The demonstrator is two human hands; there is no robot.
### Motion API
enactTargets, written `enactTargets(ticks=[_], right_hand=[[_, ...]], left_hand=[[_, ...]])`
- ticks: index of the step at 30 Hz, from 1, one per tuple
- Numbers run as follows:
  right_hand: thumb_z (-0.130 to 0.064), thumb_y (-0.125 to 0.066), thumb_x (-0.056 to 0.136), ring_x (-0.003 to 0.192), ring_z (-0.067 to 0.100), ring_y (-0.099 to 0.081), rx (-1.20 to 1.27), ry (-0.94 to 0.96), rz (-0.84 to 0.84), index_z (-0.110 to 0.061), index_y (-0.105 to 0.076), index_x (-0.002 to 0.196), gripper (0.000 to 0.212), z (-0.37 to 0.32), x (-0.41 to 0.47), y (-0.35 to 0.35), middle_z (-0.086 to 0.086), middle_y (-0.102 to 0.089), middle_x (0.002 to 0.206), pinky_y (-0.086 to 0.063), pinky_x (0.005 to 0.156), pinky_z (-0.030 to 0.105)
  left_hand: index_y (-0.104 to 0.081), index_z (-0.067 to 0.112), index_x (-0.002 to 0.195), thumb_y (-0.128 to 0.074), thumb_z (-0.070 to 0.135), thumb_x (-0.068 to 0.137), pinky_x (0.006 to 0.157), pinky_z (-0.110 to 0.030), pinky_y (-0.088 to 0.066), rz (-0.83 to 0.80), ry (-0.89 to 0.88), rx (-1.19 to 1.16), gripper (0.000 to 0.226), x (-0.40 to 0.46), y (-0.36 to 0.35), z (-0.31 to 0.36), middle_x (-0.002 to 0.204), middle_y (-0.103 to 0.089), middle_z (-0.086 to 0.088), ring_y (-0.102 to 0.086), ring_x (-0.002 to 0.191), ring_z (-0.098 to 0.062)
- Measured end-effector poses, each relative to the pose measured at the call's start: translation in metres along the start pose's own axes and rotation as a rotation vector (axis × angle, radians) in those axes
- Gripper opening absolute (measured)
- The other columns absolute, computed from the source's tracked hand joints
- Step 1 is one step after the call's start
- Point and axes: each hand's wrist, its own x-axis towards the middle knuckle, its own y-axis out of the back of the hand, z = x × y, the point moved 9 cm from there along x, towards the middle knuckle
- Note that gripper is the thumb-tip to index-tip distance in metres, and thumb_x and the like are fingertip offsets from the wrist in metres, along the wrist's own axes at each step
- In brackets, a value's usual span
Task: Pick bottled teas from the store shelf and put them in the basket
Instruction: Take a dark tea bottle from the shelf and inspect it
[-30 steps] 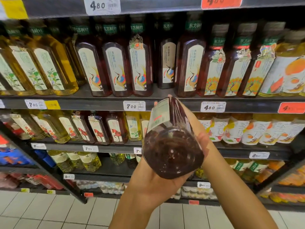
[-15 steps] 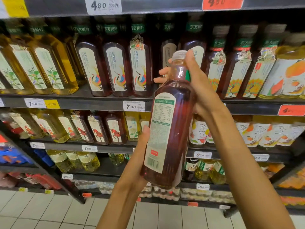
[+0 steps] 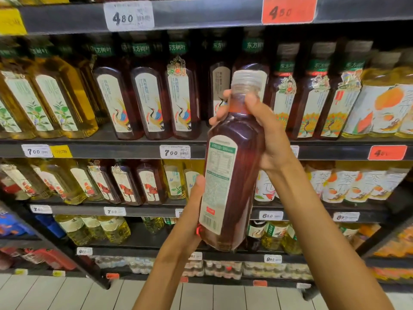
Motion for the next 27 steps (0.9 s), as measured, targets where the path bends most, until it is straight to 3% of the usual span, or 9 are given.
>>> enactTargets(ticks=[3,6,12,16,18,20,22,24,27], right_hand=[[-0.025,-0.067,0.082,0.085,0.027,-0.064,-0.154,0.169,0.023,-0.007,-0.059,0.111,0.035,-0.018,-0.007,-0.001,0.012,-0.068,0.087,-0.051,0.081,0.040],[-0.022,-0.060,0.082,0.087,0.020,-0.065,-0.276,0.254,-0.001,-0.011,-0.058,0.108,0.028,-0.026,-0.016,-0.013,0.005,-0.070,0.089,-0.051,0.079,0.032],[-0.010,-0.069,0.075,0.095,0.014,-0.066,-0.587,0.225,-0.309,-0.005,-0.054,0.116,0.044,-0.017,-0.036,-0.060,-0.002,-0.069,0.097,-0.049,0.086,0.026],[-0.011,-0.068,0.077,0.099,0.027,-0.066,-0.642,0.195,-0.368,-0.004,-0.057,0.109,0.034,-0.013,-0.036,-0.069,0.010,-0.068,0.099,-0.051,0.090,0.040],[-0.012,-0.067,0.078,0.092,0.035,-0.066,-0.628,0.193,-0.300,-0.006,-0.060,0.099,0.024,-0.012,-0.032,-0.063,0.016,-0.068,0.092,-0.053,0.084,0.050],[-0.016,-0.068,0.077,0.088,0.037,-0.066,-0.636,0.221,-0.167,-0.009,-0.061,0.095,0.020,-0.016,-0.027,-0.052,0.021,-0.068,0.090,-0.054,0.082,0.050],[-0.019,-0.072,0.077,0.084,0.033,-0.068,-0.605,0.216,0.028,-0.010,-0.063,0.092,0.020,-0.019,-0.021,-0.031,0.022,-0.069,0.089,-0.056,0.081,0.043],[-0.016,-0.073,0.078,0.078,0.024,-0.068,-0.511,0.201,0.282,-0.012,-0.066,0.087,0.012,-0.022,-0.018,-0.005,0.016,-0.072,0.083,-0.056,0.078,0.038],[-0.028,-0.073,0.083,0.075,0.016,-0.070,-0.494,0.083,0.536,-0.013,-0.069,0.089,0.017,-0.014,-0.012,0.024,0.005,-0.073,0.080,-0.058,0.076,0.034]], left_hand=[[-0.061,0.055,0.113,-0.040,0.083,0.074,0.088,-0.014,-0.049,-0.009,-0.075,0.168,0.053,0.011,-0.001,0.014,0.123,-0.064,0.020,-0.057,0.117,-0.001],[-0.068,0.046,0.108,-0.035,0.075,0.083,0.081,-0.012,-0.050,0.116,-0.218,0.155,0.050,0.021,0.001,0.026,0.112,-0.071,0.013,-0.064,0.108,-0.005],[-0.077,0.023,0.092,-0.029,0.041,0.100,0.066,-0.023,-0.058,0.240,-0.226,-0.373,0.052,0.041,0.015,0.019,0.114,-0.071,-0.004,-0.072,0.084,-0.009],[-0.080,0.022,0.082,-0.026,0.032,0.104,0.068,-0.022,-0.057,0.126,-0.203,-0.469,0.059,0.050,0.009,0.021,0.088,-0.076,0.004,-0.069,0.095,-0.023],[-0.079,0.025,0.091,-0.019,0.032,0.106,0.066,-0.018,-0.056,0.086,-0.222,-0.350,0.062,0.048,0.007,0.023,0.091,-0.076,0.009,-0.071,0.088,-0.010],[-0.068,0.018,0.116,-0.012,0.037,0.106,0.061,-0.015,-0.055,0.148,-0.168,-0.151,0.061,0.042,0.017,0.015,0.105,-0.074,0.000,-0.071,0.077,-0.002],[-0.071,0.024,0.111,-0.013,0.052,0.101,0.067,-0.018,-0.056,0.138,-0.169,-0.020,0.066,0.031,0.026,0.008,0.109,-0.072,-0.006,-0.072,0.083,-0.007],[-0.072,0.032,0.099,-0.025,0.072,0.088,0.077,-0.021,-0.055,0.092,-0.219,0.155,0.063,0.023,0.023,0.015,0.100,-0.074,0.002,-0.070,0.094,-0.012],[-0.065,0.029,0.101,-0.048,0.074,0.075,0.074,-0.020,-0.053,0.104,-0.219,0.373,0.055,0.025,0.016,0.023,0.095,-0.072,0.004,-0.069,0.091,-0.010]])
